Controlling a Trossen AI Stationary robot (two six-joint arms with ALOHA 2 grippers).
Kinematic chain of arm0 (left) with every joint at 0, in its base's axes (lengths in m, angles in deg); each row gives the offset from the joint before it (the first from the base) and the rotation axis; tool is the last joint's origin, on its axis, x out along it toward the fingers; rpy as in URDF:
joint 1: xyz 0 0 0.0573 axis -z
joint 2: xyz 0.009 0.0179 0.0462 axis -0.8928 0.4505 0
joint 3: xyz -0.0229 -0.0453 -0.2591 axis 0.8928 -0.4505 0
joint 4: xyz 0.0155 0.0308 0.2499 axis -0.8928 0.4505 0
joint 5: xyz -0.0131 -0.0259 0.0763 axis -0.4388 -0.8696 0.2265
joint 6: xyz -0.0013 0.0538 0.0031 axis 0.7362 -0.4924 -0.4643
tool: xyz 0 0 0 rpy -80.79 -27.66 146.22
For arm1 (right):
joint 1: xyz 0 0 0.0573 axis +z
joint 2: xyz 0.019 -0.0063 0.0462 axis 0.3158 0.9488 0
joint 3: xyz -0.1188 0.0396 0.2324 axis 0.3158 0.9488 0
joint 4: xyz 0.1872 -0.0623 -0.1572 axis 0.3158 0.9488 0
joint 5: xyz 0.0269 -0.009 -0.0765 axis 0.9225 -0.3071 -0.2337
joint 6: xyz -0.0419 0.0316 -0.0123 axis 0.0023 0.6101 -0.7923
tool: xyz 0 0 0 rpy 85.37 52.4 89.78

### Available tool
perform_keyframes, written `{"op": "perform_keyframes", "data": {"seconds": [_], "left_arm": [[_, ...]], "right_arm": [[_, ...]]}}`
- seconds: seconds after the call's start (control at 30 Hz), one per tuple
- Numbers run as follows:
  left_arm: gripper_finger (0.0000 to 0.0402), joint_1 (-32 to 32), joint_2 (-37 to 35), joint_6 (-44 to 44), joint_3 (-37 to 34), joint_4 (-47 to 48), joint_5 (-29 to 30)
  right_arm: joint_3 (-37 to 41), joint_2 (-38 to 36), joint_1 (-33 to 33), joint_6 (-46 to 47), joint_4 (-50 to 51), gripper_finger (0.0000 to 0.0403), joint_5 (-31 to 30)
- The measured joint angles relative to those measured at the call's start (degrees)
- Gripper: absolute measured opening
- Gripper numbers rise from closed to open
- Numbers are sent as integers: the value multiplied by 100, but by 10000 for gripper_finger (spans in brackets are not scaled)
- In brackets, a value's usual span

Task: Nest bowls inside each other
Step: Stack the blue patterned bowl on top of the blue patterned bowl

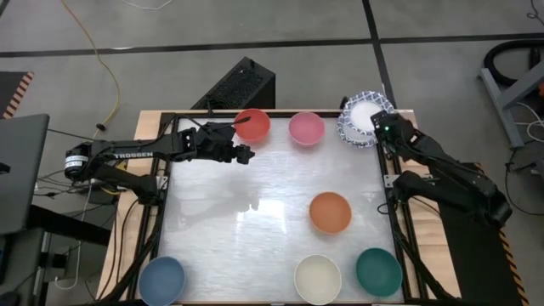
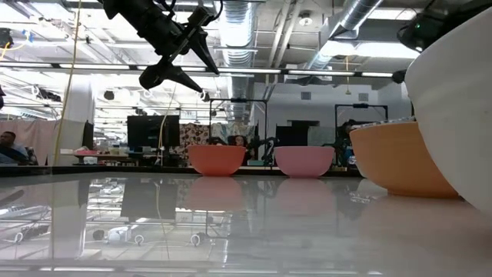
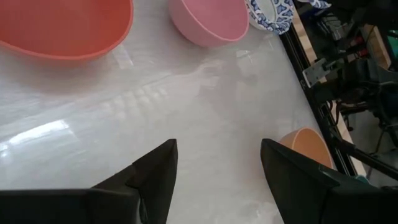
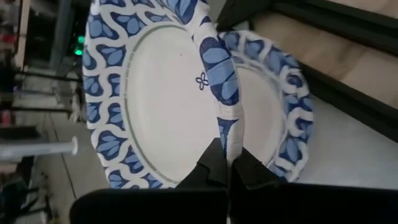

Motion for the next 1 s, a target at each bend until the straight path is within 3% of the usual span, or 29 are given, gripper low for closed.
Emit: {"op": "perform_keyframes", "data": {"seconds": [0.27,1.0], "left_arm": [[219,0,0,-8,0,0,117],[219,0,0,-70,0,9,105]], "right_arm": [[0,30,25,445,466,4,-85],[-4,1051,262,401,-112,5,-158]]}}
